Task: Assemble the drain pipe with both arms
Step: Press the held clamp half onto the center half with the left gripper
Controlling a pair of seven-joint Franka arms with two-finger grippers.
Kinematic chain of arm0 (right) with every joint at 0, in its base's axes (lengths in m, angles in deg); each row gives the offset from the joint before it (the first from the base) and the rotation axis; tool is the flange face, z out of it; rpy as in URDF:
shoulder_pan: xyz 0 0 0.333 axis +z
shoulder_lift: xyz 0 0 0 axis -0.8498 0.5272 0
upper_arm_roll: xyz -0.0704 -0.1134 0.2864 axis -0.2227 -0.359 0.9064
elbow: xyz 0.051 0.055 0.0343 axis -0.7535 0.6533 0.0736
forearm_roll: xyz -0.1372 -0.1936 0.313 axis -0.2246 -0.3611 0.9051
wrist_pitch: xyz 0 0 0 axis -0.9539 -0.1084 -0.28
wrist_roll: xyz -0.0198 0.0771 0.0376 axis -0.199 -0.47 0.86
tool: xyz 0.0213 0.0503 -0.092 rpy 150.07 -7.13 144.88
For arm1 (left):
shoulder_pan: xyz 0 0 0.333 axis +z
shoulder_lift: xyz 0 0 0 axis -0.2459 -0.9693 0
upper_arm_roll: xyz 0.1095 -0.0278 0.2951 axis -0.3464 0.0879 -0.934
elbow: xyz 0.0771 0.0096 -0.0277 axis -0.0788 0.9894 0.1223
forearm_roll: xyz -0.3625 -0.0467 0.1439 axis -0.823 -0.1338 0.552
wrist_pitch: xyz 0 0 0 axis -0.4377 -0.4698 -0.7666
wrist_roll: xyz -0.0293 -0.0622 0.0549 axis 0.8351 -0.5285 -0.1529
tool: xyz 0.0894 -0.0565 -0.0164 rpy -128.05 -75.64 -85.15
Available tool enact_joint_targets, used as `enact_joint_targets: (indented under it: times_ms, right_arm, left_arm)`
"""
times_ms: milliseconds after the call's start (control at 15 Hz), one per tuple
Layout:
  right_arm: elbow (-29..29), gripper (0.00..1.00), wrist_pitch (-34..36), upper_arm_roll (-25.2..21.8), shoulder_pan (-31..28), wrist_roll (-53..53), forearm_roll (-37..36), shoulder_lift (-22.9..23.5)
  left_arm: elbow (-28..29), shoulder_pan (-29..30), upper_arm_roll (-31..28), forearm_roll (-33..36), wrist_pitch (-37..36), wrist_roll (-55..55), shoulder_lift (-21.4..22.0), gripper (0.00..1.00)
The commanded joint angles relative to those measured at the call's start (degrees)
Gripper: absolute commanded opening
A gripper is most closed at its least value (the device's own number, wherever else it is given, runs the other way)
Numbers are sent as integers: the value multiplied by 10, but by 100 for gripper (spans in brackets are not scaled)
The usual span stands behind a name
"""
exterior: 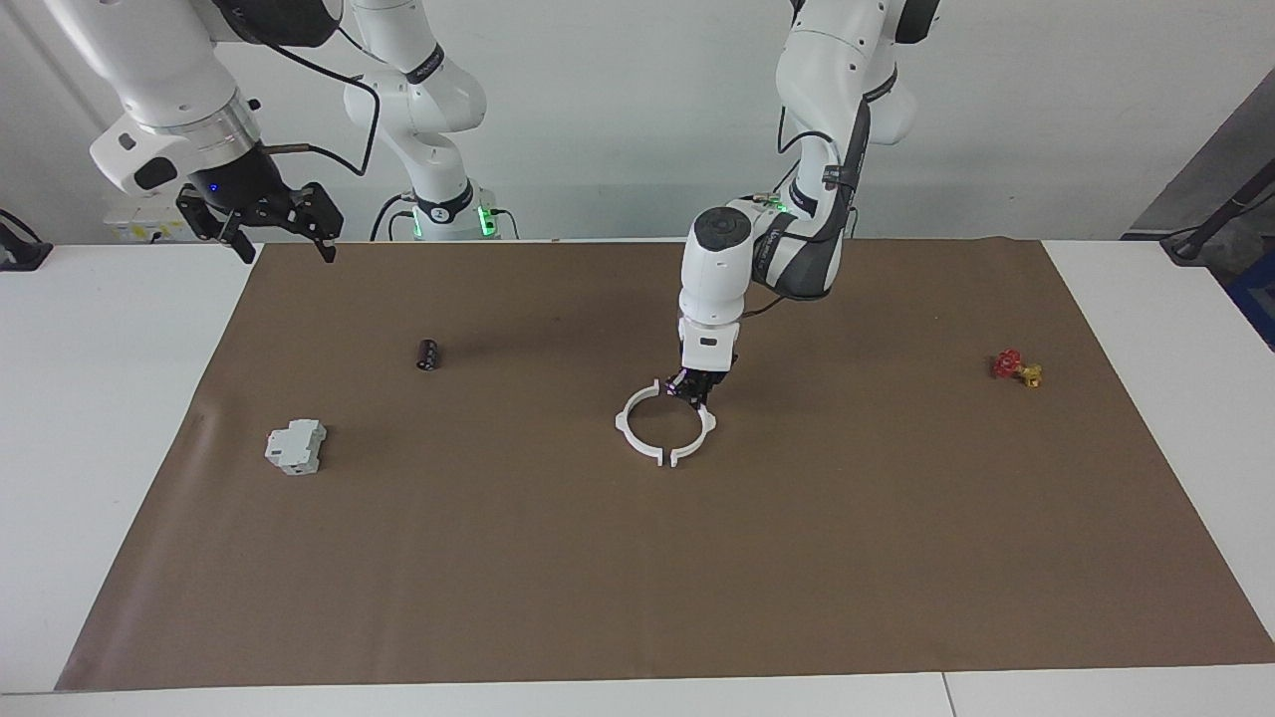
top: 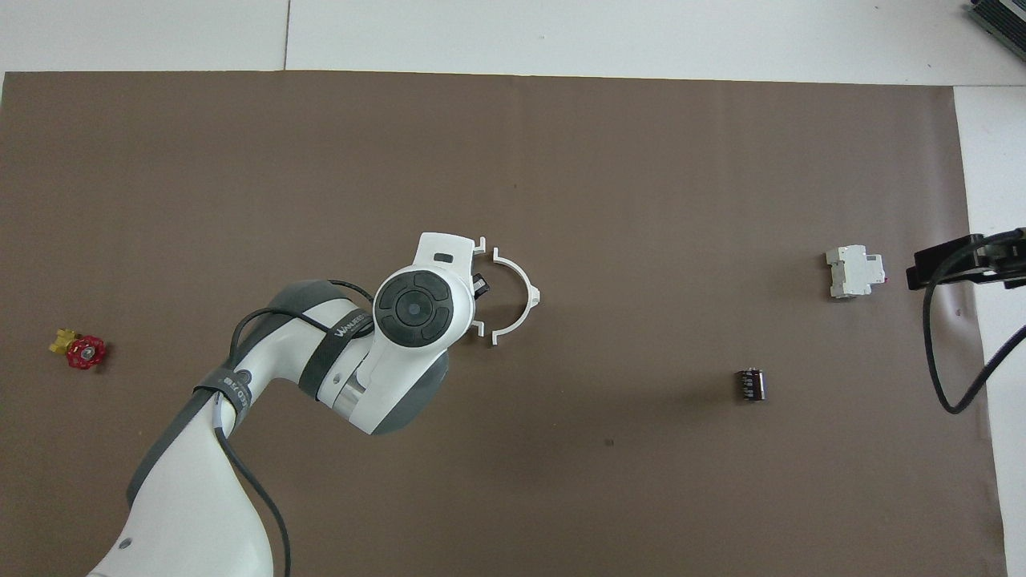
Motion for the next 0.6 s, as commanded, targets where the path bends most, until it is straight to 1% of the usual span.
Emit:
enact_joint_targets:
  times_ms: [0, 400, 533]
  right_arm:
    - [7, 100, -4, 0, -1, 0, 2, -4]
    - [7, 100, -4, 0, -1, 0, 2, -4]
    - [7, 100, -4, 0, -1, 0, 2, -4]
  left_arm:
    - [1, -8, -4, 14, 11, -30, -4, 0]
    - [5, -10, -3, 15, 9, -30, -5, 0]
    - [6, -11, -3, 15, 9, -30, -11, 0]
